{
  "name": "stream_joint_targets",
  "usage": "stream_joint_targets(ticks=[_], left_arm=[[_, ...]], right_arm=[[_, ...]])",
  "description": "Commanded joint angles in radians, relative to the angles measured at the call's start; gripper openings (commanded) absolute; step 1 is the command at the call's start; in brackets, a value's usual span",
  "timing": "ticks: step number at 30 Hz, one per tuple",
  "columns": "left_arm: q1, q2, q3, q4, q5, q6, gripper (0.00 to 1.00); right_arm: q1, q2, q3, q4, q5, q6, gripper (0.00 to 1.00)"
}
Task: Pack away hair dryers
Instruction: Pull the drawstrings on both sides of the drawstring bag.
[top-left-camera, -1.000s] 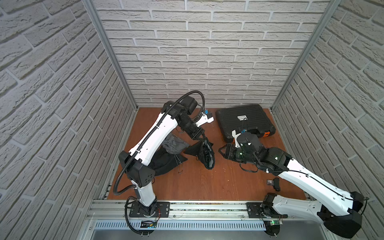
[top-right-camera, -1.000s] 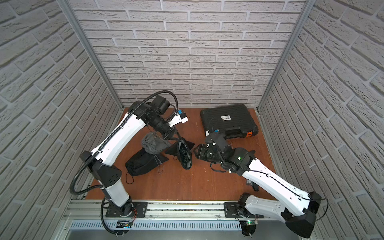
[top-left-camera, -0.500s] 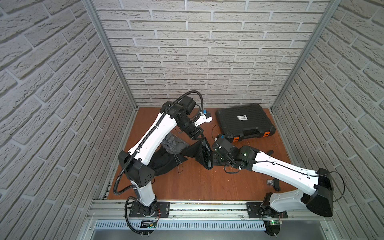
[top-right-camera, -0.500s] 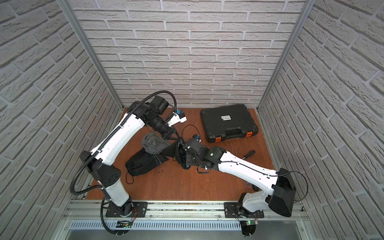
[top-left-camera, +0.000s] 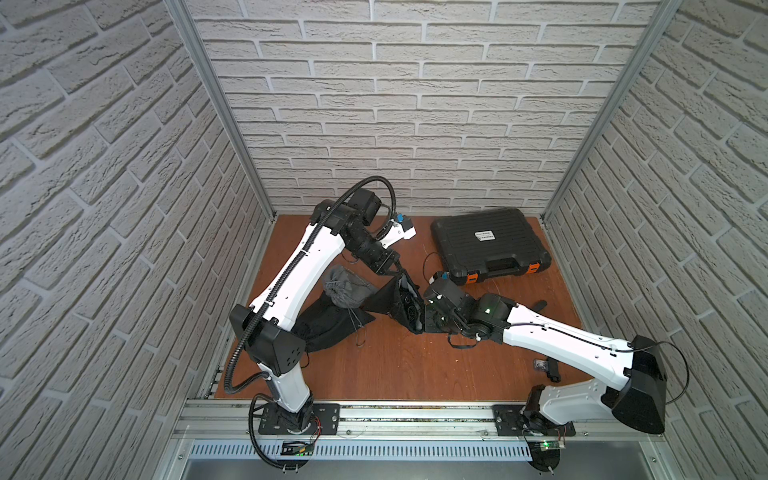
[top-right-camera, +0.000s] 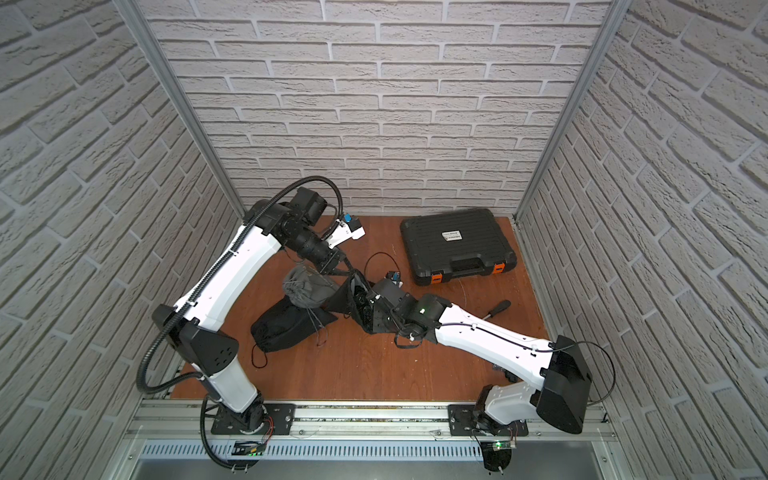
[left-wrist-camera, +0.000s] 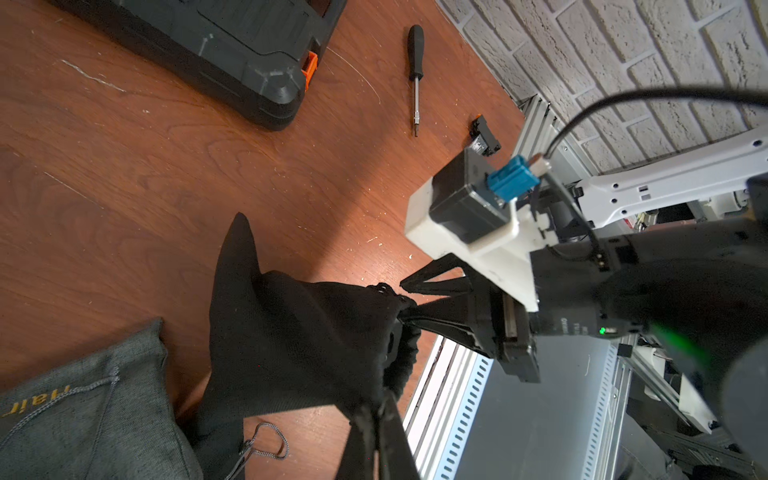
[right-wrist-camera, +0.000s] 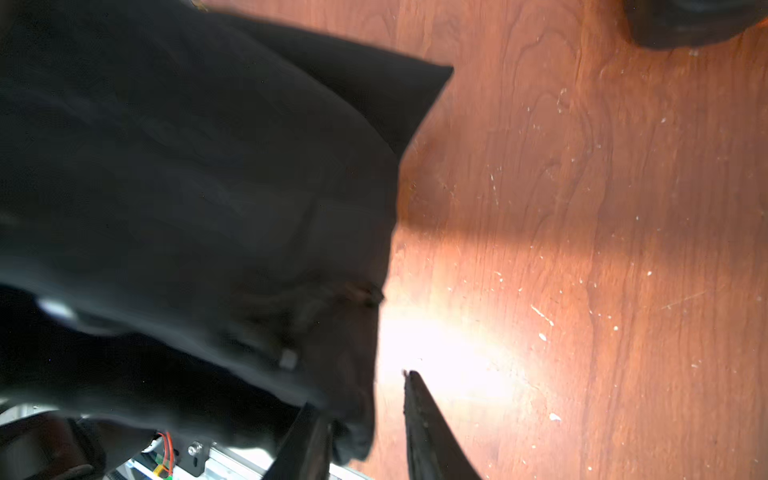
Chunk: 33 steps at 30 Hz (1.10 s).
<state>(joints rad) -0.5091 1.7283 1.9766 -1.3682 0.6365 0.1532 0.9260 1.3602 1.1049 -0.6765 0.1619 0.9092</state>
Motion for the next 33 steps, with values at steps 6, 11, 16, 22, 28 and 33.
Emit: stream_joint_targets(ticks=[6,11,16,22,28,33], left_arm=[[0.017,-0.056,-0.016,0.032,0.072,-0.005,0.00],[0.026,-0.057,-0.023,0.034,0.063,-0.004,0.00],[0.043,-0.046,-0.019,0.044,0.036,-0.011,0.00],[0.097,-0.002,0.020,0.054,-0.020,-0.043,0.00],[0.127,0.028,0.061,0.055,-0.061,-0.065,0.00],[0.141,0.032,0.074,0.058,-0.081,-0.066,0.00]], right_arm=[[0.003,0.033,0.009,0.038,0.019,-0.021,0.18],[0.002,0.053,0.036,0.051,0.036,-0.034,0.03],[0.001,0.019,0.076,0.056,0.037,-0.064,0.03],[-0.010,-0.003,0.189,0.024,0.002,-0.120,0.03],[-0.031,-0.008,0.277,0.014,-0.034,-0.164,0.02],[-0.060,-0.020,0.276,0.032,-0.051,-0.159,0.03]])
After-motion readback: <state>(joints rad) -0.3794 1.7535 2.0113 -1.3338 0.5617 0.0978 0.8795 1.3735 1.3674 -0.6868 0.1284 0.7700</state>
